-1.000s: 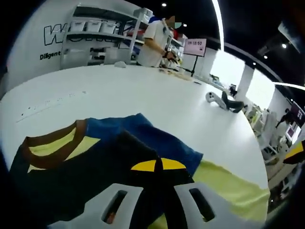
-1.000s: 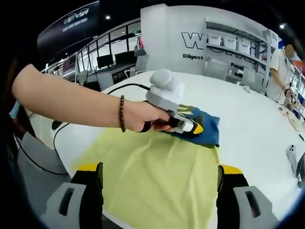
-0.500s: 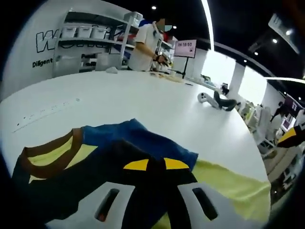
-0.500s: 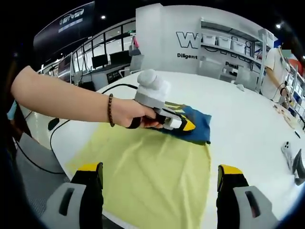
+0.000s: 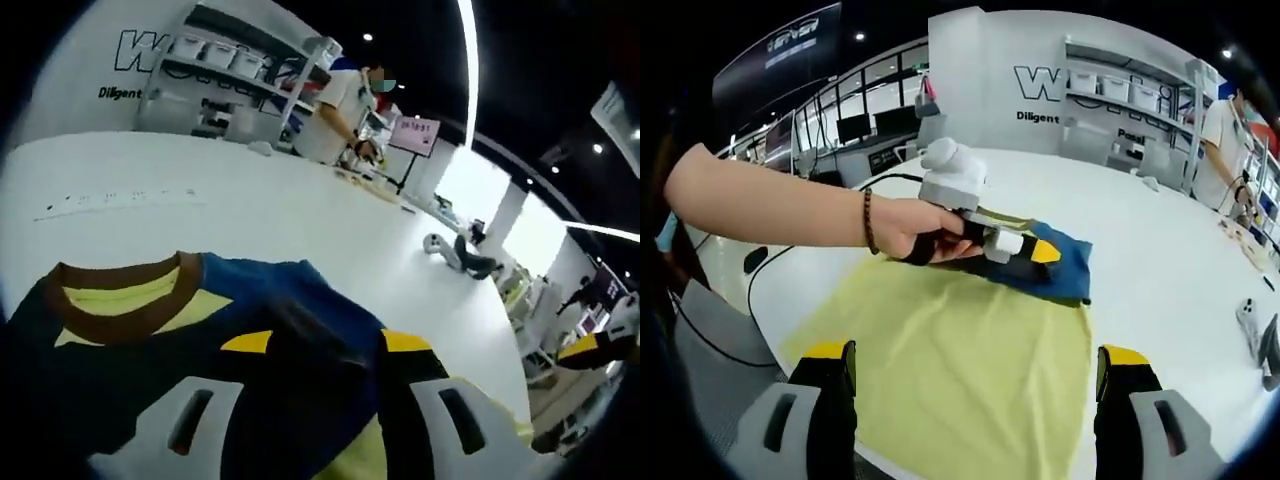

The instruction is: Fold the garment on the visible template until the final outline fits inside the template.

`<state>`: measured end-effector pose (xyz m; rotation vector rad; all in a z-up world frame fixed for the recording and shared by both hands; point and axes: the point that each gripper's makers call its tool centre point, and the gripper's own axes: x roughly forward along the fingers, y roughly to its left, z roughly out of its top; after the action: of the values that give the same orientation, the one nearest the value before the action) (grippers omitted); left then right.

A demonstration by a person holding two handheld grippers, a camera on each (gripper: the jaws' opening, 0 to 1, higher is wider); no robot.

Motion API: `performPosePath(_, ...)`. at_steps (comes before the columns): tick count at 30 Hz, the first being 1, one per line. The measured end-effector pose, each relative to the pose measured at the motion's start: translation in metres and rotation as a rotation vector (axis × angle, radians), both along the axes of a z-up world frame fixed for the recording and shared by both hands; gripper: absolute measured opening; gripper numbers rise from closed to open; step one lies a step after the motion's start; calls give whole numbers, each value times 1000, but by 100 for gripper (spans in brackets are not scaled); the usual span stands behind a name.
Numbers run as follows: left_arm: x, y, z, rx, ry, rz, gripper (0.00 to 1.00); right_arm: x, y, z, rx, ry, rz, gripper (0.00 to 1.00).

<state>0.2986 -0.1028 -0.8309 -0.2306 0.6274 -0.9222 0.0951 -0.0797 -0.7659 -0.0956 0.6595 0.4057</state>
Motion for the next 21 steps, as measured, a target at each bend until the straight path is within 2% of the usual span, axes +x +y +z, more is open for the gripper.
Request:
performPosePath(3, 0, -1, -8, 26, 12, 8, 31, 0, 0, 0, 1, 0, -1, 99)
performPosePath(5, 1, -2, -11, 18, 33, 16, 22, 0, 0, 0, 2, 1, -2, 99)
performPosePath(6, 1, -3, -11, 9, 47, 22, 16, 0, 0, 0, 2, 0, -3, 99)
performPosePath(7, 2, -4, -13, 4, 57, 25, 5, 0, 0, 0, 2, 1, -3, 99)
performPosePath(8, 2, -5, -14, 0, 81, 25, 0, 0, 0, -1, 1, 2, -3, 99)
performPosePath(9, 1, -3, -19, 20, 89, 24, 1, -1, -1, -1, 1, 4, -4, 99)
performPosePath(11, 1, -5, -20, 14, 99, 19, 0, -1, -2, -2, 1, 6, -8, 99)
performPosePath(13, 3, -6, -15, 6, 60, 15, 0, -2, -3, -2, 1, 8, -11, 99)
performPosePath(21, 2, -19, -6, -4, 30, -12, 0, -2, -2, -4, -4, 16, -7, 99)
